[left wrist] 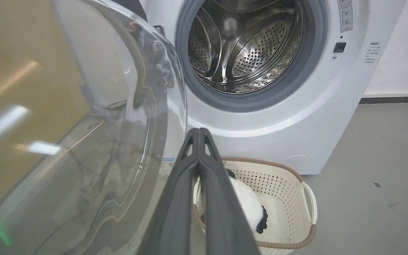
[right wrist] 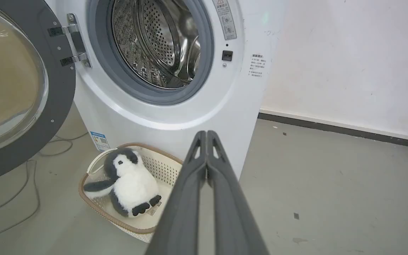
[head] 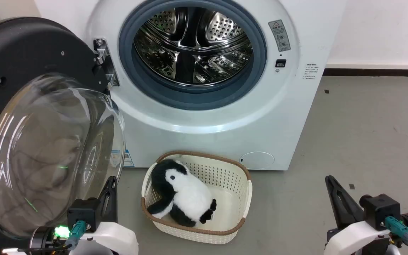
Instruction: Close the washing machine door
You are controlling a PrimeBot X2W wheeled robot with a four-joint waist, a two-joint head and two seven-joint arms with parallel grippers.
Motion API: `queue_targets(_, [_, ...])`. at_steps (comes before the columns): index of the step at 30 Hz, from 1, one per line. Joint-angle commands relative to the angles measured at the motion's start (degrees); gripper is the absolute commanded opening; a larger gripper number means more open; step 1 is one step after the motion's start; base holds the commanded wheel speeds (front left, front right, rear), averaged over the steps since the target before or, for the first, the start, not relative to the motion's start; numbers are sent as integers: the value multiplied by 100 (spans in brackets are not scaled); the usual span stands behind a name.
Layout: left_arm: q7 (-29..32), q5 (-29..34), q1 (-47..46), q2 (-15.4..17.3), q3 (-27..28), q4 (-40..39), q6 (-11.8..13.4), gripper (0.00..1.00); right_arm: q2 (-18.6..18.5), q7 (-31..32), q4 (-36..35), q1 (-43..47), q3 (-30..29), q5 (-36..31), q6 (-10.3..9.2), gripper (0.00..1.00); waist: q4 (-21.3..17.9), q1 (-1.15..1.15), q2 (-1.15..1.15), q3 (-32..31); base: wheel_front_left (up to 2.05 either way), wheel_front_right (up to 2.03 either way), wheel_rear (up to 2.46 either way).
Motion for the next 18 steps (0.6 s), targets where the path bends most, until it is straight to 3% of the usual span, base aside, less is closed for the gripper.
queue_targets(1, [2,16,-88,-1,5,8,-31,0,28,3,-24,-80,2,-44,5,0,0,0,0,0,0,0,0])
queue_targets(18, [2,16,-88,-1,5,8,-31,0,28,3,-24,-80,2,-44,5,0,0,0,0,0,0,0,0])
